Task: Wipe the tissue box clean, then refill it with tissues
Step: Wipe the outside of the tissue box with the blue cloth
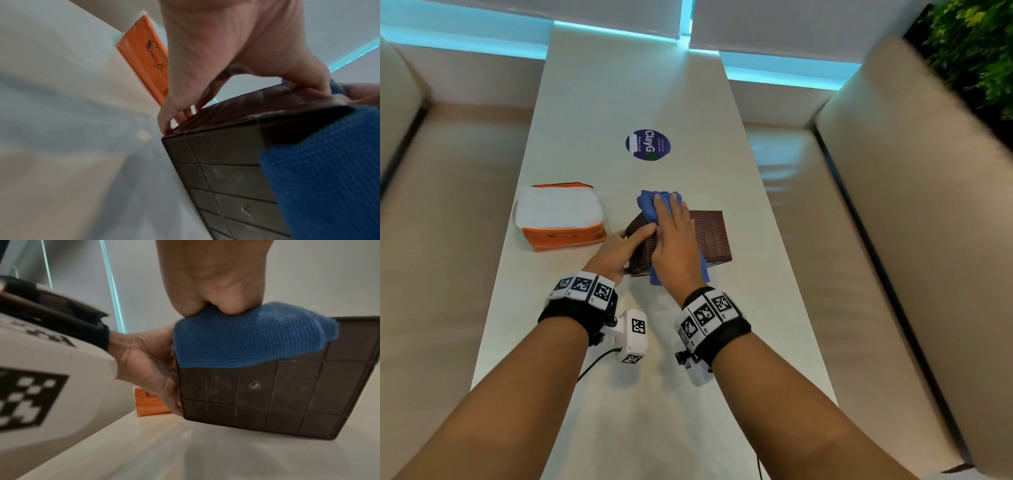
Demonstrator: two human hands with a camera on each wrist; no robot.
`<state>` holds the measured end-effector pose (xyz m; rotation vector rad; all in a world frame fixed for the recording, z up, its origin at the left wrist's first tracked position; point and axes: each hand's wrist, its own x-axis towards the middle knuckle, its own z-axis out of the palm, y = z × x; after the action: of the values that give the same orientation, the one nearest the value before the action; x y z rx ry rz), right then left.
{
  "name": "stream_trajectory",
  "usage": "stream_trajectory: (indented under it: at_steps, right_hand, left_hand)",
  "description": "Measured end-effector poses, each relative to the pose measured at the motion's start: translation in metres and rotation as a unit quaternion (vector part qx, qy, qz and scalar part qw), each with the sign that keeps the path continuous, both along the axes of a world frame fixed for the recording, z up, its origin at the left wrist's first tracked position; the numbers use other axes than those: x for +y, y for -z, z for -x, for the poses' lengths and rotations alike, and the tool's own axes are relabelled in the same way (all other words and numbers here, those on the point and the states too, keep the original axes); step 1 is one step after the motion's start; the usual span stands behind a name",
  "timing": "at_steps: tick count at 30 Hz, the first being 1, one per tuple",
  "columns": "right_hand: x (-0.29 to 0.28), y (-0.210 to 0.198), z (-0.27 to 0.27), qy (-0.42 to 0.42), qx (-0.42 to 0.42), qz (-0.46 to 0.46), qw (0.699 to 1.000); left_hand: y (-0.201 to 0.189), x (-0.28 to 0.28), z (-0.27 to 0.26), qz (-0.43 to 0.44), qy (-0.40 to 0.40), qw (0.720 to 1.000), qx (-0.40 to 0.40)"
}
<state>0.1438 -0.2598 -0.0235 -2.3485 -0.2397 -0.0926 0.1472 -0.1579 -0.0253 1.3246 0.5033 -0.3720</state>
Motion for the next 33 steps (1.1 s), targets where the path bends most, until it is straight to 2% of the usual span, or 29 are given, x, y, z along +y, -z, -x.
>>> stream_trajectory:
  at_steps: [3,8,10,13,15,17,20,21,23,27,29,31,33]
  right_hand:
    - [-0.012,-0.003,-0.005,0.056,0.008,0.029,0.998]
    - [-0.048,-0.006,-0.021,0.156,0.099,0.064,0.981]
    - [-0.038,-0.007,-0.016,0.140,0.085,0.061,0.985]
    - [-0.010,-0.002,0.006,0.028,0.039,0.045,0.998]
    - [-0.004,0.002,0.015,-0.018,0.028,0.045,0.998]
    - [-0.013,0.004,0.007,-0.001,0.028,0.048,0.998]
    - [-0.041,0.002,-0.012,0.086,0.067,0.035,0.993]
    - [-0.050,-0.001,-0.018,0.112,0.091,0.005,0.990]
    - [-0.061,-0.008,-0.025,0.140,0.123,-0.111,0.976]
    - [-0.085,-0.016,-0.035,0.080,0.209,-0.219,0.950]
    - [-0.102,-0.016,-0.038,0.073,0.256,-0.320,0.909]
    - [-0.117,-0.016,-0.037,0.096,0.267,-0.404,0.870]
    - [-0.124,-0.010,-0.035,0.110,0.263,-0.451,0.846]
  left_hand:
    - [0.001,-0.003,0.001,-0.002,-0.006,1.000,-0.003]
    - [0.007,-0.005,0.003,-0.011,-0.020,1.000,0.008]
    - [0.007,-0.007,0.002,-0.013,-0.019,1.000,0.008]
    - [0.006,-0.008,0.001,-0.008,-0.021,1.000,0.005]
    - [0.010,-0.006,0.004,-0.004,-0.019,1.000,0.005]
    - [0.014,-0.003,0.005,0.001,-0.028,1.000,0.004]
    - [0.021,0.001,0.005,0.002,-0.041,0.999,0.020]
    - [0.021,0.001,0.004,0.004,-0.040,0.999,0.024]
    - [0.021,0.002,0.001,0.010,-0.036,0.999,0.033]
    - [0.019,0.009,0.002,0.037,-0.042,0.997,0.047]
    - [0.017,0.018,0.003,0.097,-0.049,0.993,0.049]
    - [0.016,0.027,0.004,0.179,-0.067,0.981,0.043]
    - [0.018,0.033,0.003,0.234,-0.070,0.969,0.022]
